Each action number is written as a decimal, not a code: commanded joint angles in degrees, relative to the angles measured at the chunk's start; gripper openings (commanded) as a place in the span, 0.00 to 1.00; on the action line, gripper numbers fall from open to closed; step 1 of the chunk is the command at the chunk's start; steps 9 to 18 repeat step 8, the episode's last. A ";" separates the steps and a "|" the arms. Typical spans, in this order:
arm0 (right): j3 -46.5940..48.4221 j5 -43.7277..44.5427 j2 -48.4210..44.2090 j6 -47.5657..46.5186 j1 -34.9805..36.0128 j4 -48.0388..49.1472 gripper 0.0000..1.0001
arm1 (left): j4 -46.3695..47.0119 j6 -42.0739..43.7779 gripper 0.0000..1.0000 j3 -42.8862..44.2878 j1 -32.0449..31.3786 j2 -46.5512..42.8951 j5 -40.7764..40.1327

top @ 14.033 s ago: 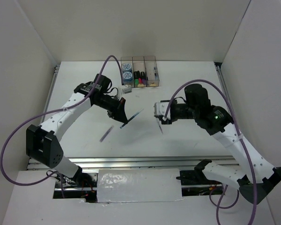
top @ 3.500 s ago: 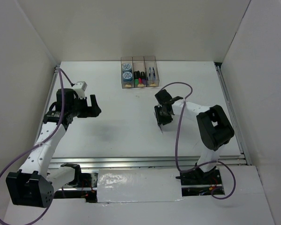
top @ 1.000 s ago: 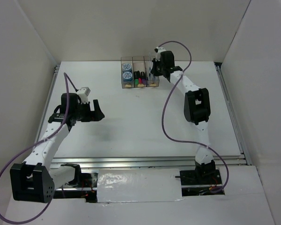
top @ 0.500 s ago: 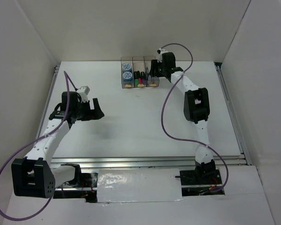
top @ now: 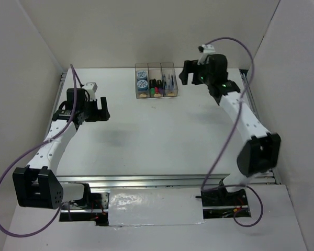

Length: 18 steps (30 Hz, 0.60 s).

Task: Sort the stationery into containers
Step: Place the stationery into the container

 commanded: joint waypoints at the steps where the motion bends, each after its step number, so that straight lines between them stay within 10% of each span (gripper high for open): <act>1: -12.62 7.37 -12.91 -3.86 -3.51 0.88 1.00 | -2.20 4.51 0.99 1.08 -0.20 0.20 -5.48; 7: -38.91 9.25 -34.63 -8.79 -11.69 3.61 1.00 | 3.34 7.77 0.99 -6.21 -0.90 -5.60 -8.74; 18: -40.50 8.99 -36.74 -9.23 -12.22 3.70 1.00 | 3.52 8.03 1.00 -6.56 -0.90 -6.04 -8.48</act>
